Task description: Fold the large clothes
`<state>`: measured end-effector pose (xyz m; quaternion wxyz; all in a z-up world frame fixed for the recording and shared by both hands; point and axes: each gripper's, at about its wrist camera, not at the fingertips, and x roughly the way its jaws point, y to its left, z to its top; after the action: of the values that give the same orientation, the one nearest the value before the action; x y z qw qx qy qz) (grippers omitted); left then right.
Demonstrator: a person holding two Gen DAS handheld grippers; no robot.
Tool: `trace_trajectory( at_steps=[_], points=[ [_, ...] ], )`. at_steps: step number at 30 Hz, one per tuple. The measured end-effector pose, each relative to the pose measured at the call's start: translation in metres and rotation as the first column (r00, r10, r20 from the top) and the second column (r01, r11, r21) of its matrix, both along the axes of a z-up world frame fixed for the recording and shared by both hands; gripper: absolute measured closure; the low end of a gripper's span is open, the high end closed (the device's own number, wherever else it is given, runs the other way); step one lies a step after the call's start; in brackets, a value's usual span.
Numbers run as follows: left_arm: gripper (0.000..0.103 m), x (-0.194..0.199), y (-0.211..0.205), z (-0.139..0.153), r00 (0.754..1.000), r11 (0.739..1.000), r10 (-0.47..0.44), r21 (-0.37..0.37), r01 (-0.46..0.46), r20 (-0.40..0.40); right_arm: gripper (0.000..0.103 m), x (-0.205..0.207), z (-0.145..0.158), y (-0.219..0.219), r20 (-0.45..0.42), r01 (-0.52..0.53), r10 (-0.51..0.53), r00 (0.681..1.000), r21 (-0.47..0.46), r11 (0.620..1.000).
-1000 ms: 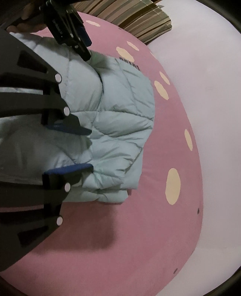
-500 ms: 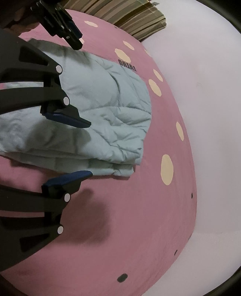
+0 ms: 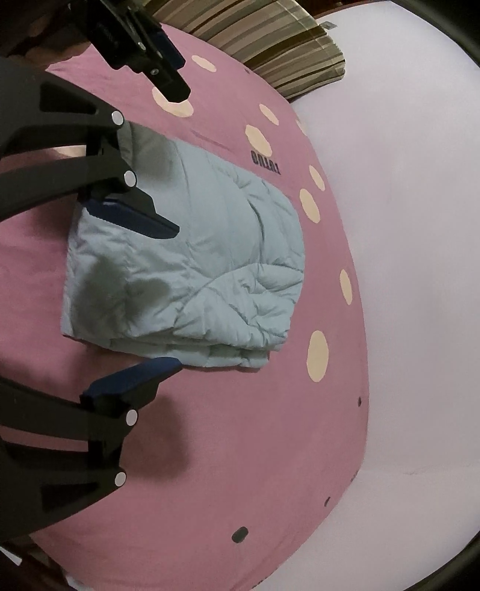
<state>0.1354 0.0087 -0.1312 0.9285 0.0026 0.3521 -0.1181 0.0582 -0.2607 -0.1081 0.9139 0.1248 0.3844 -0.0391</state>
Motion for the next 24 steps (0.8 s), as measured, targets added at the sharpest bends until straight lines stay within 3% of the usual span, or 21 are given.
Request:
trace_trajectory(
  at_steps=[4, 6, 24],
  points=[
    [0.01, -0.013, 0.003, 0.01, 1.0, 1.0, 0.009, 0.009, -0.009, 0.022, 0.036, -0.011, 0.007, 0.004, 0.007, 0.007, -0.007, 1.0, -0.006, 1.0],
    [0.01, -0.018, 0.005, 0.016, 0.999, 1.0, 0.01, 0.004, -0.01, 0.038, 0.029, -0.017, 0.01, 0.005, 0.021, 0.013, -0.013, 1.0, -0.013, 1.0],
    [0.009, -0.043, 0.011, 0.034, 0.996, 1.0, 0.016, -0.008, -0.015, 0.082, 0.026, -0.041, 0.027, 0.015, 0.075, 0.016, -0.012, 0.997, -0.051, 0.999]
  ],
)
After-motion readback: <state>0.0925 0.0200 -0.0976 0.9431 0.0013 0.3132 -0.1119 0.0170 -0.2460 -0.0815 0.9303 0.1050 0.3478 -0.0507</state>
